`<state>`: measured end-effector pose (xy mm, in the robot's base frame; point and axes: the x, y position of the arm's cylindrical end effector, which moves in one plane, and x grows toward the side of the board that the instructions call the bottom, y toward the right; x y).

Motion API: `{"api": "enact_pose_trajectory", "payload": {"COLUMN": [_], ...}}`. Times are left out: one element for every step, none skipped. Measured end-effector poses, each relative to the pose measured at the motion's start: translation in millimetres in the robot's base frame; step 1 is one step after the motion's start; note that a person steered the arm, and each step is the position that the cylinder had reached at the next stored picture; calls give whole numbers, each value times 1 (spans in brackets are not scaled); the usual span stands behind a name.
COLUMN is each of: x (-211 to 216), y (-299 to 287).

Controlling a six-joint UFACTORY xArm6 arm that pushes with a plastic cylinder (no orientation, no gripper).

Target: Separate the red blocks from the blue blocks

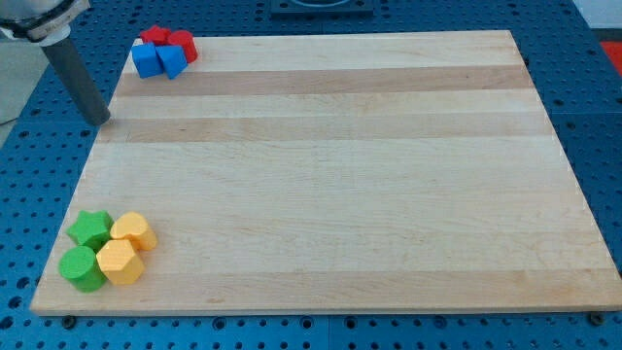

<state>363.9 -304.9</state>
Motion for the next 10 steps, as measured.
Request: {"api": "enact_pose_trajectory", "payload": {"x": [-32,-88,-106,-106,-111,-134,-160,-165,-164,-149], "y": [0,0,0,0,0,0,1,20,73,125]}}
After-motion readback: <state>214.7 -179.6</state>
